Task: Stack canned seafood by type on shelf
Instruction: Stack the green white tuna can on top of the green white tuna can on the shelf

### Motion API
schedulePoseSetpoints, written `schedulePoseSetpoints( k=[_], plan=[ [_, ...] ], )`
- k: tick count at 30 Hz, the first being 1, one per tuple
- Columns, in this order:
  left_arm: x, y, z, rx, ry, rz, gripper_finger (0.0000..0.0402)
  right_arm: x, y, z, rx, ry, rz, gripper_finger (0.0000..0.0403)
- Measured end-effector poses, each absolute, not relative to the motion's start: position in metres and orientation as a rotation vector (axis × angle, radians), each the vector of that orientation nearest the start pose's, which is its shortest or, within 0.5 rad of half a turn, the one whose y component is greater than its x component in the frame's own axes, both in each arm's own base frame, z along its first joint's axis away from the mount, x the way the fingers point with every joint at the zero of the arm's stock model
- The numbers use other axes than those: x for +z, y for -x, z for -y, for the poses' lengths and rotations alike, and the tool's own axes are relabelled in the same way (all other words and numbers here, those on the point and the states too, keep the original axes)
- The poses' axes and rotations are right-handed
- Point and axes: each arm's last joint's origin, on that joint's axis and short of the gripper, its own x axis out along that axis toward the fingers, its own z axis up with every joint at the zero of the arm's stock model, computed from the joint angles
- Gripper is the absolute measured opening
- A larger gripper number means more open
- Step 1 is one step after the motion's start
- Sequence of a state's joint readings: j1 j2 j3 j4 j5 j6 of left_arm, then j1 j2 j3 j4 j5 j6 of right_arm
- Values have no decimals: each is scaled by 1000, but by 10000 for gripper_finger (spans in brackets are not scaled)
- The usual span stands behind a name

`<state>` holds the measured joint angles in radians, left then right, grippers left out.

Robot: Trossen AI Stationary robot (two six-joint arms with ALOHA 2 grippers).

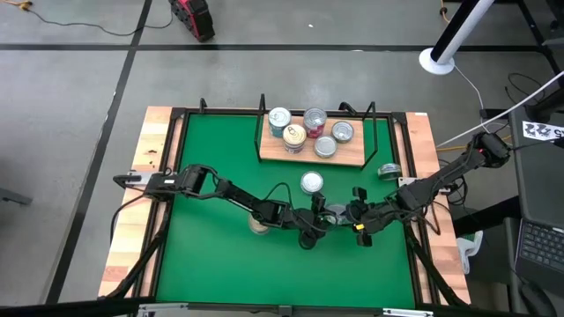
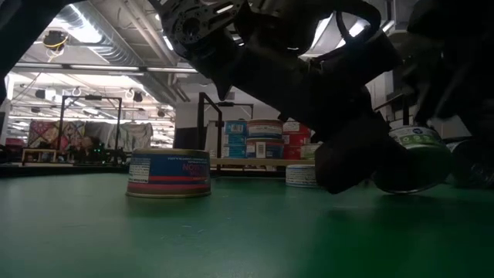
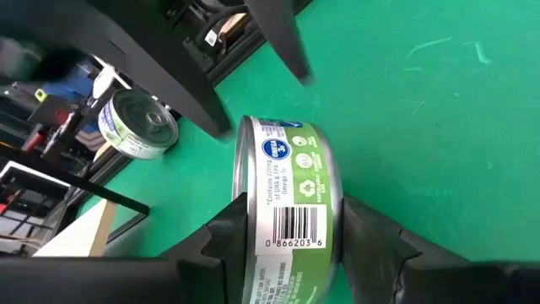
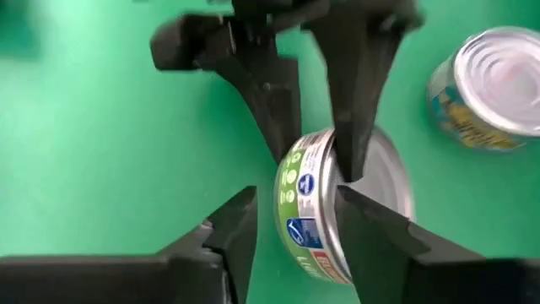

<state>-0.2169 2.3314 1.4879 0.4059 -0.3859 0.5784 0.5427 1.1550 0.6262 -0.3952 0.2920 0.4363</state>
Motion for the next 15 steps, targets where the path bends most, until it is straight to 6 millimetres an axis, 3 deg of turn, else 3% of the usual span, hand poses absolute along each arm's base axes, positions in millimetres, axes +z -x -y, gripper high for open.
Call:
schedulePoseSetpoints(
  k=[8, 15],
  plan=[
    [116, -486, 94, 108, -667, -460, 148, 240, -179, -98, 17, 16, -957, 161],
    [141, -490, 94, 178, -687, -409, 144, 257, -169, -92, -7, 51, -1009, 161]
  ],
)
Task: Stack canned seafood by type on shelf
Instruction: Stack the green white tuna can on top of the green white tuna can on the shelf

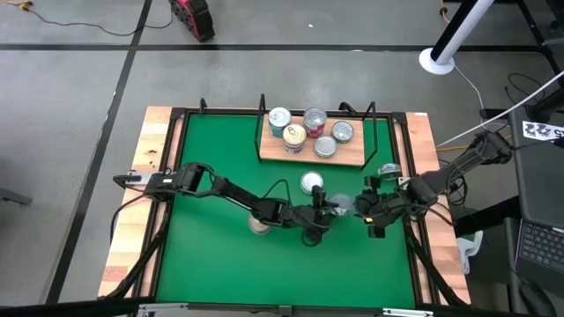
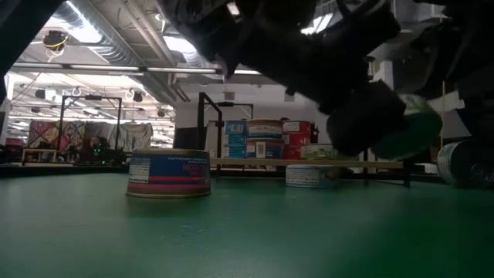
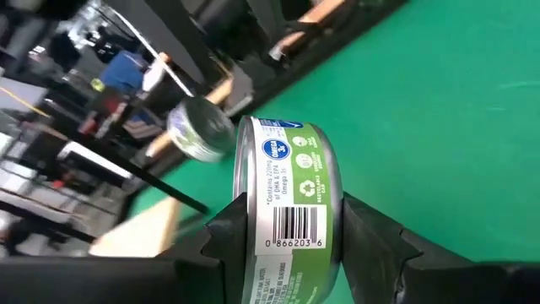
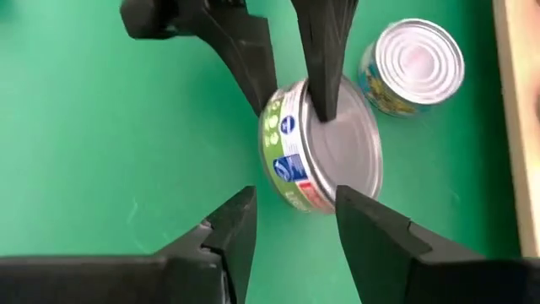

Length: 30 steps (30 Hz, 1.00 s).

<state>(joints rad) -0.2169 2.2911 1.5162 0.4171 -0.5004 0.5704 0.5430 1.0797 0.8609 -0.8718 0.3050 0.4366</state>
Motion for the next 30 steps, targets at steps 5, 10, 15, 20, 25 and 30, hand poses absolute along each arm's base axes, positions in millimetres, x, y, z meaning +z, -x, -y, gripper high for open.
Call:
schedulePoseSetpoints(
  k=[5, 10, 15, 20, 25, 30],
  plan=[
    [158, -498, 90, 240, -779, -393, 150, 264, -156, -83, -38, 81, -1025, 161],
    [172, -504, 82, 294, -859, -389, 147, 272, -143, -73, -84, 106, -1000, 161],
    [178, -508, 66, 389, -929, -433, 151, 278, -136, -68, -98, 95, -951, 161],
    [177, -508, 46, 475, -980, -506, 153, 280, -133, -66, -97, 90, -941, 161],
    [175, -509, 24, 508, -980, -554, 154, 278, -132, -65, -117, 110, -942, 161],
    [172, -509, 0, 540, -968, -599, 154, 268, -131, -64, -135, 136, -968, 161]
  ],
)
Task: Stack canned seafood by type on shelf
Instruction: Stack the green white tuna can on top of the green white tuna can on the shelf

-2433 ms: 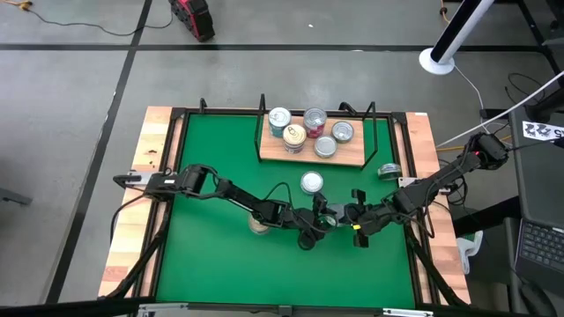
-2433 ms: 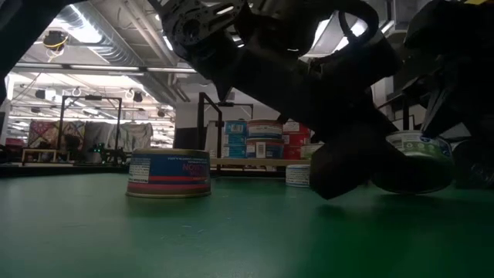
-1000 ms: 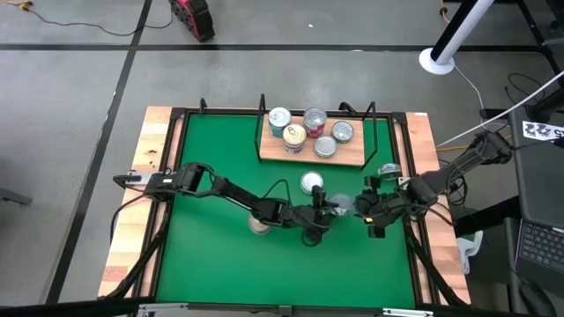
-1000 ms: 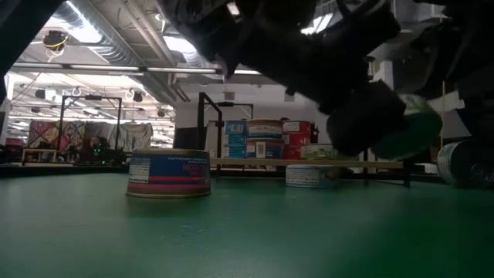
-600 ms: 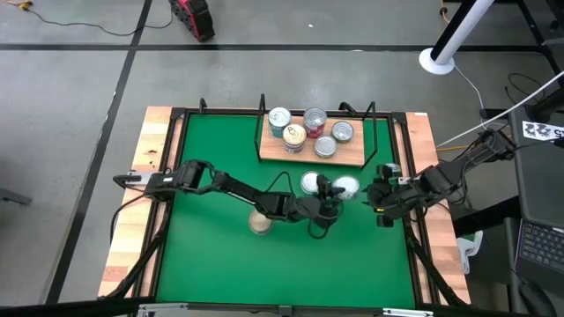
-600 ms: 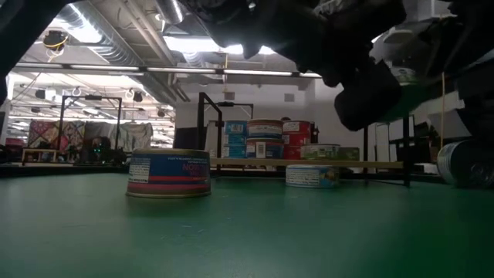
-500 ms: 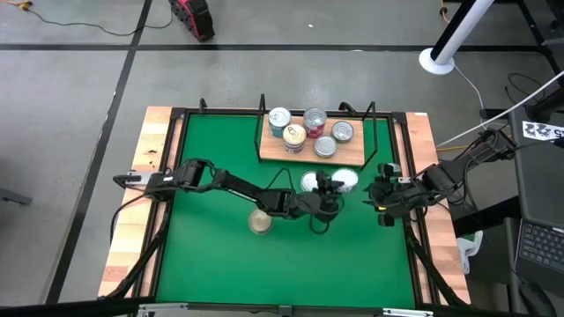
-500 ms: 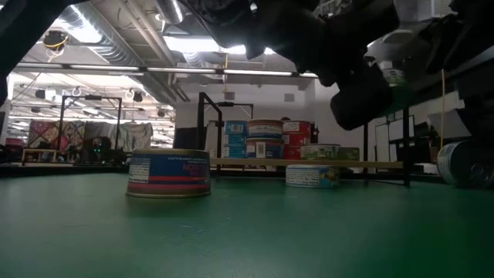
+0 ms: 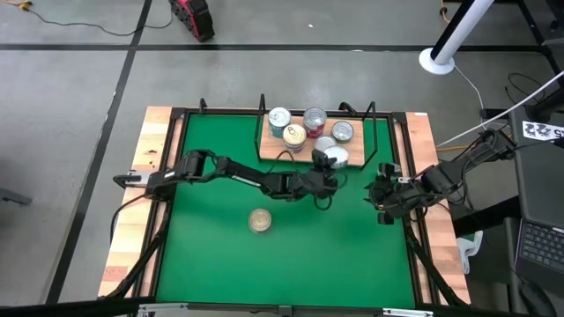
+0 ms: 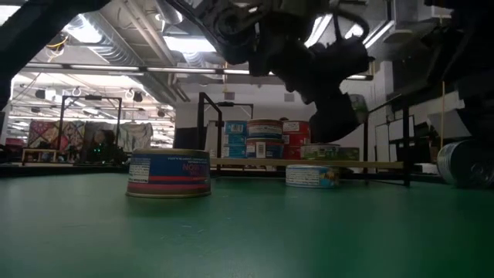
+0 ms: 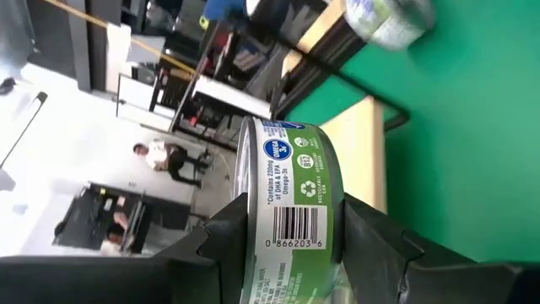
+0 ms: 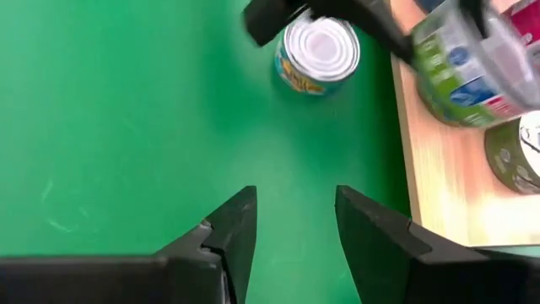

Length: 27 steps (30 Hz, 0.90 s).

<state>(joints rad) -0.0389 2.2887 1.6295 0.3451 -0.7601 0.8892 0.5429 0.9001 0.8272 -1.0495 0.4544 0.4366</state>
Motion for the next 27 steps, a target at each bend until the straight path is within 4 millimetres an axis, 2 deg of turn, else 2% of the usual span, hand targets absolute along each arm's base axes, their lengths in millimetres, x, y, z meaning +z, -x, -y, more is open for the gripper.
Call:
schedulePoseSetpoints(
  k=[7, 12, 19, 27],
  plan=[
    [168, -506, -35, 586, -939, -668, 154, 263, -131, -64, -140, 143, -978, 161],
    [168, -505, -51, 614, -928, -685, 155, 263, -131, -64, -139, 141, -975, 161],
    [164, -503, -61, 602, -889, -707, 155, 263, -131, -64, -139, 141, -975, 161],
    [159, -500, -62, 579, -903, -763, 155, 263, -131, -64, -139, 141, -975, 161]
  ],
)
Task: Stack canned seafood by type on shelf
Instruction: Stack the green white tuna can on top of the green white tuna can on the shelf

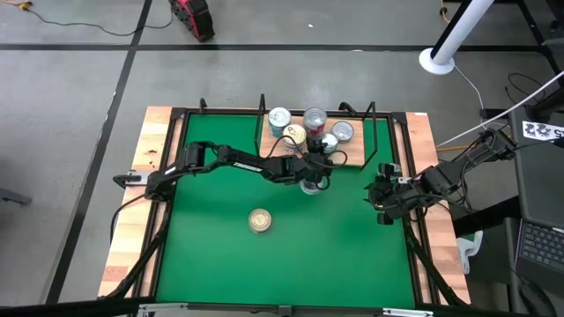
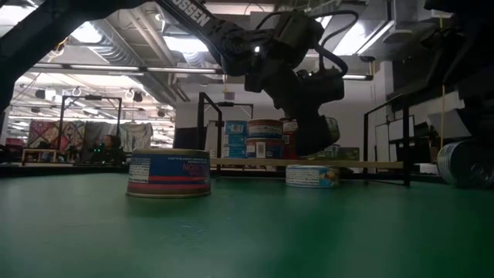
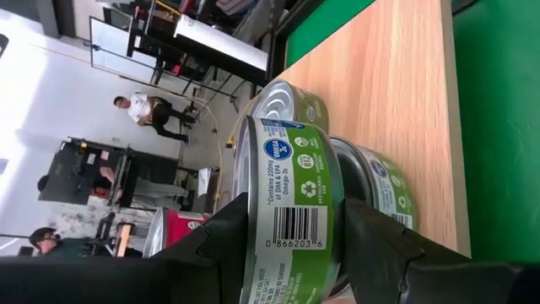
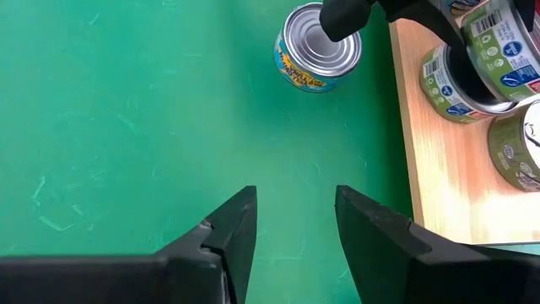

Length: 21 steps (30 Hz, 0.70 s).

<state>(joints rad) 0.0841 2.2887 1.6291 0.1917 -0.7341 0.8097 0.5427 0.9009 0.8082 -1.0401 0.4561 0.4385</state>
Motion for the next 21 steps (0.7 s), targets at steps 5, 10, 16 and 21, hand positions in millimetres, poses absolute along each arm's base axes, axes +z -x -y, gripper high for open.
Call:
schedulePoseSetpoints(
  k=[5, 10, 16, 21],
  plan=[
    [160, -500, -62, 600, -855, -740, 155, 263, -131, -64, -139, 141, -975, 161],
    [160, -500, -64, 622, -802, -719, 155, 262, -131, -64, -139, 141, -975, 161],
    [160, -500, -64, 619, -810, -722, 155, 262, -131, -64, -140, 141, -976, 161],
    [160, -500, -64, 621, -806, -720, 155, 262, -131, -64, -139, 141, -975, 161]
  ],
)
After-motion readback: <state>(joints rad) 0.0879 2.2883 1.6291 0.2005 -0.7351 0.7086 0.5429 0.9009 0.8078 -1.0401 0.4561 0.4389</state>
